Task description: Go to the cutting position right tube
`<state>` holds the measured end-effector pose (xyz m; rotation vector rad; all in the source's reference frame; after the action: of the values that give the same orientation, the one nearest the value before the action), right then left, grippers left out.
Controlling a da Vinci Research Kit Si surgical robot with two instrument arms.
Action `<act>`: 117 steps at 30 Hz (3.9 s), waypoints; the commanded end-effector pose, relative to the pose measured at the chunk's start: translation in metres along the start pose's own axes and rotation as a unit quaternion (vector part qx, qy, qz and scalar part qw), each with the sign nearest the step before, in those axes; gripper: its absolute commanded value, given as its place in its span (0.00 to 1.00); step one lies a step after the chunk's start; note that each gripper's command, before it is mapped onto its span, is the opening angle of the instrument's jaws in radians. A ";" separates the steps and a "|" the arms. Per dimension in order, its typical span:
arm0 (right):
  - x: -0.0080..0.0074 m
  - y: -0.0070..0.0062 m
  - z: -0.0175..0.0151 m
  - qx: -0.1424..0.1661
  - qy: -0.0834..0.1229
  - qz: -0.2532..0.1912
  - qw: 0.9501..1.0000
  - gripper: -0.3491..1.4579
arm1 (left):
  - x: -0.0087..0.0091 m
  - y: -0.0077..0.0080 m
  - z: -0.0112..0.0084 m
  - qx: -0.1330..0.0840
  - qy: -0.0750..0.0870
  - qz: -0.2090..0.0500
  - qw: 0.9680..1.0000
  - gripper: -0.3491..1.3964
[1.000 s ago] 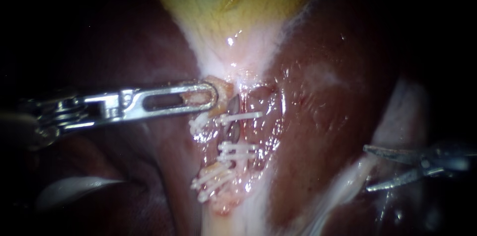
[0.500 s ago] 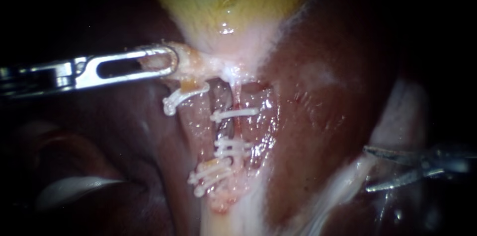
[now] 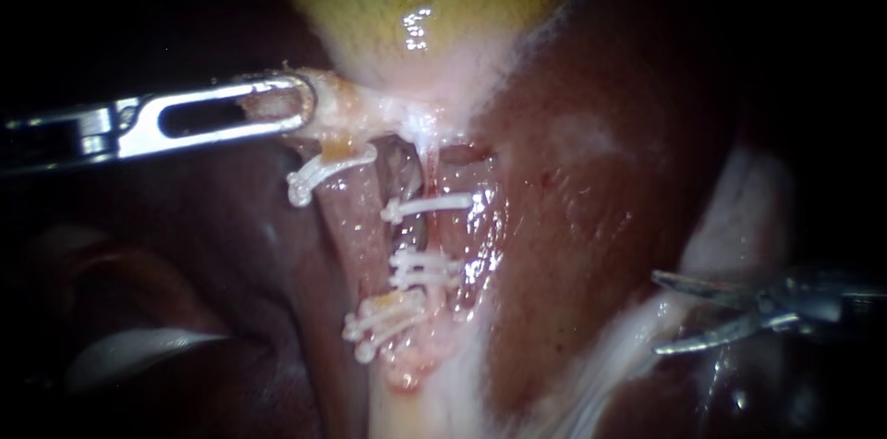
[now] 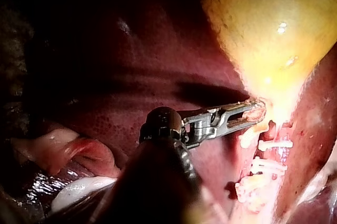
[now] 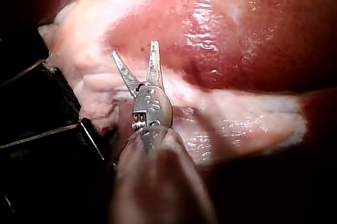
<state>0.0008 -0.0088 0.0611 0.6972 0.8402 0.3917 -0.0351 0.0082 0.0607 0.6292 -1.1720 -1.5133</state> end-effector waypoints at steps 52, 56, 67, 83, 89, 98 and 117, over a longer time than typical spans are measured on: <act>0.0065 0.0077 0.0138 0.046 -0.014 0.175 0.983 0.94 | 0.0012 -0.0004 0.0009 0.004 0.002 0.002 1.000 0.00; 0.0065 0.0080 0.0140 0.045 -0.014 0.175 0.983 0.94 | 0.0012 -0.0004 0.0009 0.004 0.002 0.002 1.000 0.00; 0.0072 0.0086 0.0156 0.084 0.014 0.173 0.981 0.94 | 0.0014 -0.0004 0.0010 0.006 0.002 0.002 1.000 0.00; 0.0071 0.0095 0.0156 0.218 0.113 0.093 0.965 0.91 | 0.0017 -0.0002 0.0013 0.004 0.003 0.003 1.000 0.00; 0.0070 0.0091 0.0161 0.244 0.112 0.074 0.960 0.85 | 0.0017 -0.0001 0.0014 0.004 0.003 0.003 1.000 0.00; 0.0085 0.0093 0.0190 0.255 0.119 0.067 0.957 0.86 | 0.0017 -0.0001 0.0014 0.004 0.003 0.003 1.000 0.00; 0.0104 0.0096 0.0221 0.255 0.144 0.080 0.953 0.88 | 0.0015 0.0000 0.0012 0.005 0.004 0.003 1.000 0.00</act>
<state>0.0242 -0.0050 0.0725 1.2154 1.1880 0.4341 -0.0366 0.0071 0.0614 0.6358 -1.1752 -1.4994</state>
